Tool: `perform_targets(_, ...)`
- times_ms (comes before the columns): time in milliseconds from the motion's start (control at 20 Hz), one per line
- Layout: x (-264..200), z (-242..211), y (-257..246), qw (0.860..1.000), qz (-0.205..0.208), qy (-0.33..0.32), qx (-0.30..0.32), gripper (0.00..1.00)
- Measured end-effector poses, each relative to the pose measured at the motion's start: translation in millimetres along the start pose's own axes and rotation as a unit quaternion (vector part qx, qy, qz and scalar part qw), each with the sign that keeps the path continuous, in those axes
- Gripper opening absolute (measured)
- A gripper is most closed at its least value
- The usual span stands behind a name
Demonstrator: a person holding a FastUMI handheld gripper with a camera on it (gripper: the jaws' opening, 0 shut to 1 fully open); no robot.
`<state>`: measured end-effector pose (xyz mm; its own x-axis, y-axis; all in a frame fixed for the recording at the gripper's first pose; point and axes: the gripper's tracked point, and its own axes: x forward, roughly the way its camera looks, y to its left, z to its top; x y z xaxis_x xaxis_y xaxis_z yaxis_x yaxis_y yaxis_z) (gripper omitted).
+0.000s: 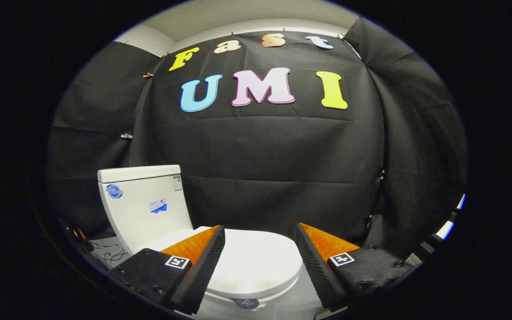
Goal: Open the toilet lid.
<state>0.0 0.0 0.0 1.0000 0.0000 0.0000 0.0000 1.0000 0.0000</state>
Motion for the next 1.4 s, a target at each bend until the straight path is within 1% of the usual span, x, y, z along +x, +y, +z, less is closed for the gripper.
perform_targets(800,2.0,-4.0,-7.0,1.000,-0.006,0.008,0.016,0.98)
perform_targets(1400,2.6,-13.1,-9.7,1.000,-0.010,0.021,0.010,0.98)
